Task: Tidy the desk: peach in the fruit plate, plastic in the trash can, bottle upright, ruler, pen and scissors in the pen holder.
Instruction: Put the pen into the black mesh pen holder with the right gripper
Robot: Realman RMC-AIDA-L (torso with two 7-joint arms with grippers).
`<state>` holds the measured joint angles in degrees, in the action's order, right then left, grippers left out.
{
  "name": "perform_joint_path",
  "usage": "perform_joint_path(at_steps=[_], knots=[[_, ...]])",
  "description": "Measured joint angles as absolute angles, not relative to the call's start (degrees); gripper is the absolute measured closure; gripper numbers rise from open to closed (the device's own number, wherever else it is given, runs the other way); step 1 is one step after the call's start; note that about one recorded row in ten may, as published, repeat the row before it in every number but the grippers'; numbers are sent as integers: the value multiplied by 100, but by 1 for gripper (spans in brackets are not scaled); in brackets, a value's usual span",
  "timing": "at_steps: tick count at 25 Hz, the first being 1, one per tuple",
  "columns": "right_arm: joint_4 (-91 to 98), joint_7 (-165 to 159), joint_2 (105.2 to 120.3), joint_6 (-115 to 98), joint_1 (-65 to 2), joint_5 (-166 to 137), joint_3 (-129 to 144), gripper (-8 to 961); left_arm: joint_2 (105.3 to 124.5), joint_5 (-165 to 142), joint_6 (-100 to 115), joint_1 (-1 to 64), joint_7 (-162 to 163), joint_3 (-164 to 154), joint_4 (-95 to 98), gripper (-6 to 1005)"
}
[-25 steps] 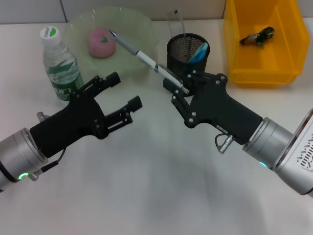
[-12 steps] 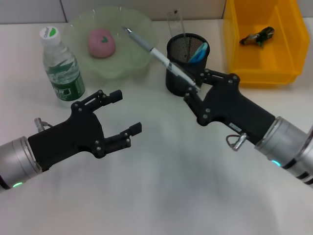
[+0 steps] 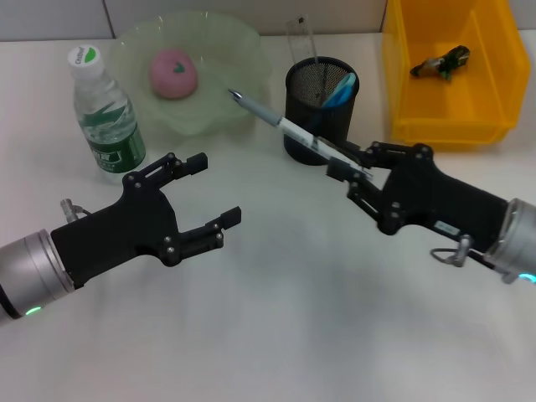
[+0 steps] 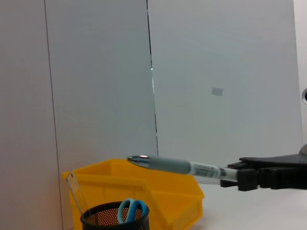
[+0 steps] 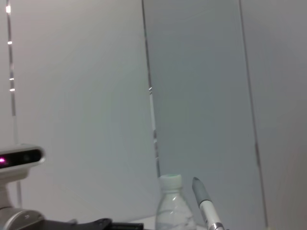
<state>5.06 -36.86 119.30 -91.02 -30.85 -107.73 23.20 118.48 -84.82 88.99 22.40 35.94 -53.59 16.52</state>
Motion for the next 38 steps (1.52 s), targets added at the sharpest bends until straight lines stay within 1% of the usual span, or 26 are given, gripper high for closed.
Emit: perform_joint_path(at_steps=[8,14,15,16,18,23,26,27,28,29,34,38], knots=[[1962,-5397,11913,-9244,-3051,-11559,2320,768,11847,-8482,8864,2242,3541,-5361,1666,176],[3392,-6982,11904,-9658,-3350,-12429,2381,768,11847,-8482,8852,2245,3536,-5364,1670,177],[3392,-6982,11904,-9658,-3350,-12429,2381,768,11847,-8481,8852,2245,3515,-5366,1670,177],[3862,-7538,11888,-9774,-3408,-12515,2650,768,11847,-8482,8850,2247,3450,-5371,1659,177],[4069,-7801,11880,-9801,-3426,-12532,2833,768,11847,-8481,8848,2248,3426,-5371,1650,177],[5066,-9083,11778,-9822,-3527,-12581,4114,768,11855,-8481,8778,2258,3379,-5370,1607,177],[5707,-9927,11692,-9900,-3785,-12871,4570,768,11857,-8481,8771,2258,3376,-5370,1573,177],[5912,-10247,11653,-10052,-3975,-13164,4613,768,11857,-8481,8771,2254,3376,-5370,1571,177],[5912,-10247,11653,-10052,-3975,-13164,4613,768,11857,-8481,8771,2254,3376,-5370,1571,177],[6087,-10494,11625,-10209,-4171,-13428,4624,769,11857,-8481,8770,2247,3375,-5370,1568,177],[6503,-10912,11571,-10446,-4485,-13718,4682,769,11861,-8481,8770,2245,3375,-5389,1562,177],[6965,-11459,11554,-10514,-4747,-14192,4781,769,11865,-8481,8746,2245,3386,-5429,1495,177]])
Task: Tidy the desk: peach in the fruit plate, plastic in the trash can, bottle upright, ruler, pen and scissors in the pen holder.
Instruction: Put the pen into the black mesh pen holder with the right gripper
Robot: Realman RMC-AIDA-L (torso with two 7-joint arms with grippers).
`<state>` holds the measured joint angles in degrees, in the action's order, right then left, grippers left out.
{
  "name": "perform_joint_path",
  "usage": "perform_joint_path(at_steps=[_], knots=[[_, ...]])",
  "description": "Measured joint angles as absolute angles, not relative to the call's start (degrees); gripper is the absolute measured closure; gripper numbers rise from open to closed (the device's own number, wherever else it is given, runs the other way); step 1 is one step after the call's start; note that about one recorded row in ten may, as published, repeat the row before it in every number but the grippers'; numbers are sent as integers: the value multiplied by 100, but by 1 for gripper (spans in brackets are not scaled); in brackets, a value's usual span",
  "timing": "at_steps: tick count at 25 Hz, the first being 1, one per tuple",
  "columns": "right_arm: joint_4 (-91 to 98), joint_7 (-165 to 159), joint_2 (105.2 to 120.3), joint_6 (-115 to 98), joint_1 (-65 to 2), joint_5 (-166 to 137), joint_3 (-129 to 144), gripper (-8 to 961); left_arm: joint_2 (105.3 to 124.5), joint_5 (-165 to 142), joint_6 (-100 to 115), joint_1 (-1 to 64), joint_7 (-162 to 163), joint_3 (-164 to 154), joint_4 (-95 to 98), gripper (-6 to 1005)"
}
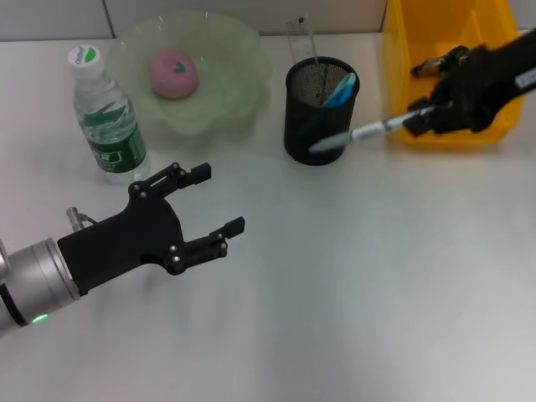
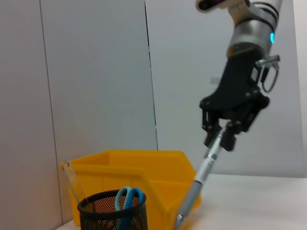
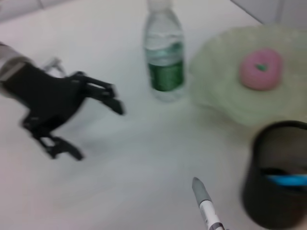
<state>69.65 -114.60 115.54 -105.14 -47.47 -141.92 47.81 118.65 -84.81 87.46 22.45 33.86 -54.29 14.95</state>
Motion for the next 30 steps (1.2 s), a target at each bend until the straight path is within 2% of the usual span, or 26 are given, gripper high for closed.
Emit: perform_joint_path(at_steps=[13,25,30], knots=[[7560,-12671,11365,-10559,-5418,-14852,4777,768,11873,-8451,8639,2258,3448,-5432,1412,176],[6594,-12951,11422,-9710,-5897,-15198,5305,764,11874,-8437,8639,2268,3459,-5432,1334,176],[5992,-13075,11491,-9132,-6137,-15456,5634,761,11881,-8437,8645,2251,3461,-5428,1327,177]])
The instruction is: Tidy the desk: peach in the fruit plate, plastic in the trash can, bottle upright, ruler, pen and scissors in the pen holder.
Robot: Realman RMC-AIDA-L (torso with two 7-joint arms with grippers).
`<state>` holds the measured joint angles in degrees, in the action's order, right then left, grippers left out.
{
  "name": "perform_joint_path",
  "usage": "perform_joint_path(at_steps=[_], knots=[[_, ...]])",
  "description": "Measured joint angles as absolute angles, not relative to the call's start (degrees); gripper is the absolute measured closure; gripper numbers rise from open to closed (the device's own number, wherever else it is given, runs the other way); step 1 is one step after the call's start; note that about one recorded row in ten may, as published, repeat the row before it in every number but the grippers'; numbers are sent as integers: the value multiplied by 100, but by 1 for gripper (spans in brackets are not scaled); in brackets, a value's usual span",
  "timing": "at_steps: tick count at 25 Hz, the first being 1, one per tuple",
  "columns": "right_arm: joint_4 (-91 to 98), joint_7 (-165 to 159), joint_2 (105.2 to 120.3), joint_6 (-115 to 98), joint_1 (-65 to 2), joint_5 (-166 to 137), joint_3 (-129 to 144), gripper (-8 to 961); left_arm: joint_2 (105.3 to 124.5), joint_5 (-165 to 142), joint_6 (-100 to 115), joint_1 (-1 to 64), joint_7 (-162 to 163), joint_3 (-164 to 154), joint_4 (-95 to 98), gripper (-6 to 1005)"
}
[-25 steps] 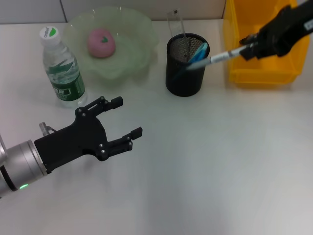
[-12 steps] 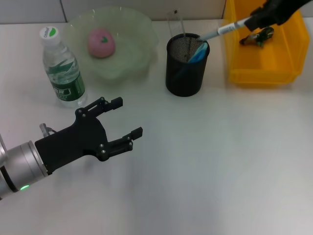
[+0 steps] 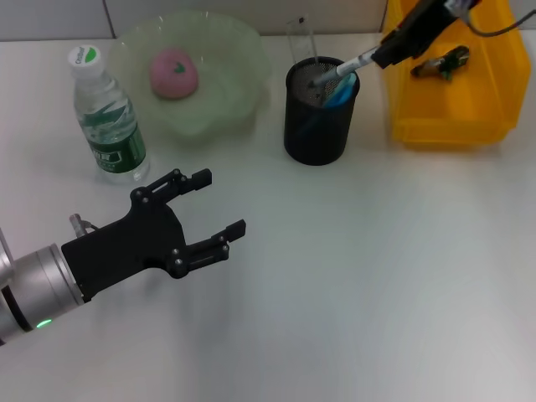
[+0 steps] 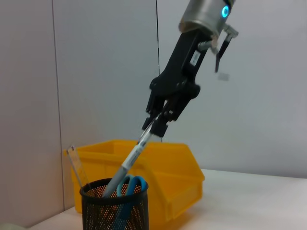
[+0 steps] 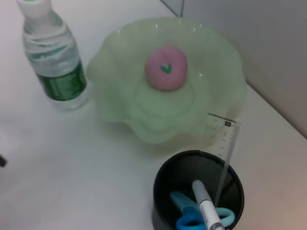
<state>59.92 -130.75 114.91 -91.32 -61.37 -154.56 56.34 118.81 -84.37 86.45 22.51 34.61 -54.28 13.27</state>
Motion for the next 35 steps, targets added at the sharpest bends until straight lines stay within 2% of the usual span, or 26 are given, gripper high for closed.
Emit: perform_joint_path(at_steps=[6,20,24,29,32,35], knots=[[5336,-13111,11624,-8640,-6449,-15624,5819,757,11881,-8437,8648,2262,3463,-5414,1276,176],[5428,-13359,11777,-8432,-6438,-15790,5869,748,11882,-8438,8659,2241,3463,-5428,1265,177],[5518,-13357,11812,-8323,-6357,-15755,5871,568,11883,-8438,8665,2238,3463,-5430,1265,176],[6059,-12990,11890,-8012,-5798,-14964,5847,315,11880,-8441,8674,2232,3463,-5432,1236,177],[6545,-12193,11891,-7782,-4993,-13384,5821,242,11869,-8442,8685,2232,3463,-5428,1196,177],[6706,-10847,11890,-7691,-4092,-11292,5804,242,11865,-8439,8686,2223,3463,-5421,1194,177]])
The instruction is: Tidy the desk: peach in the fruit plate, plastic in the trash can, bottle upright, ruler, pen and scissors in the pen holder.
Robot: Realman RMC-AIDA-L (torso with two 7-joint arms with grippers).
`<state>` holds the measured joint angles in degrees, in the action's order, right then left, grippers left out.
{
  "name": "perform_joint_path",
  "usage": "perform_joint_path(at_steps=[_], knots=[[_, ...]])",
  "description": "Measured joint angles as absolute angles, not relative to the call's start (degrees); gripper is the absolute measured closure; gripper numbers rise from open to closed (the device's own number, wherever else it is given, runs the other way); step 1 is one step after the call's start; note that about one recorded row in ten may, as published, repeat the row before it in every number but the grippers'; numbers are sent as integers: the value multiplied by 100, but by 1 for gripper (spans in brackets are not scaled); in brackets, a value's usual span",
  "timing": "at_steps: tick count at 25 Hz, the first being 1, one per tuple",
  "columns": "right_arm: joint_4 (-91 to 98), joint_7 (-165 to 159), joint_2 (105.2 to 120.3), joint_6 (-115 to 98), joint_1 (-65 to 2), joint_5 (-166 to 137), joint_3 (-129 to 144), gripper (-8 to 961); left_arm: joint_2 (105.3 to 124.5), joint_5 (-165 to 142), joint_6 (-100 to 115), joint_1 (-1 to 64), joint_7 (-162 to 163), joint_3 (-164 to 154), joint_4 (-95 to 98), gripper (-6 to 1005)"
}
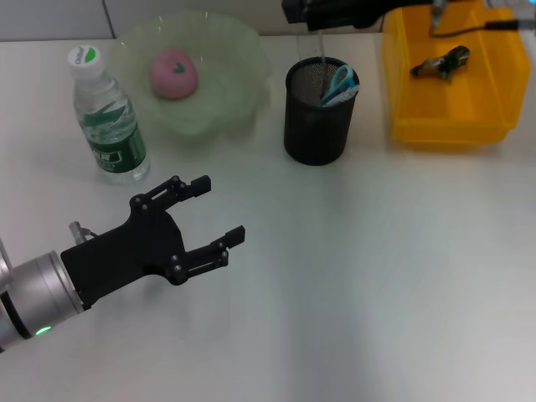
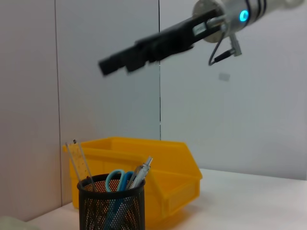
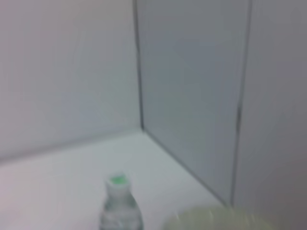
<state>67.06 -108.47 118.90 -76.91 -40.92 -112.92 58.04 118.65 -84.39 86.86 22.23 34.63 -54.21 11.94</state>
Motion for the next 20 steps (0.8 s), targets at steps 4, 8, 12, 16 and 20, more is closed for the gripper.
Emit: perform_joint_path(at_steps=[4,8,12,16,20], knots=[[6060,-9274,11880,-7882,-3358,-9415,5783,243,11875,-8456,8664,2248,3543,-5431,1187,177],[5258,-8496,11838,-8271,-3206,-8654,5603,242,11869,-8466,8671,2260,3619,-5432,1186,177],[3870,-7527,11701,-9379,-3214,-8330,4845,242,11857,-8467,8703,2263,3766,-5432,1218,177],[3336,-7246,11584,-9849,-3186,-8352,4738,243,11855,-8469,8758,2264,3791,-5432,1228,177],[2909,-6880,11494,-10355,-3052,-8719,4834,243,11846,-8475,8864,2268,3895,-5490,1254,177]])
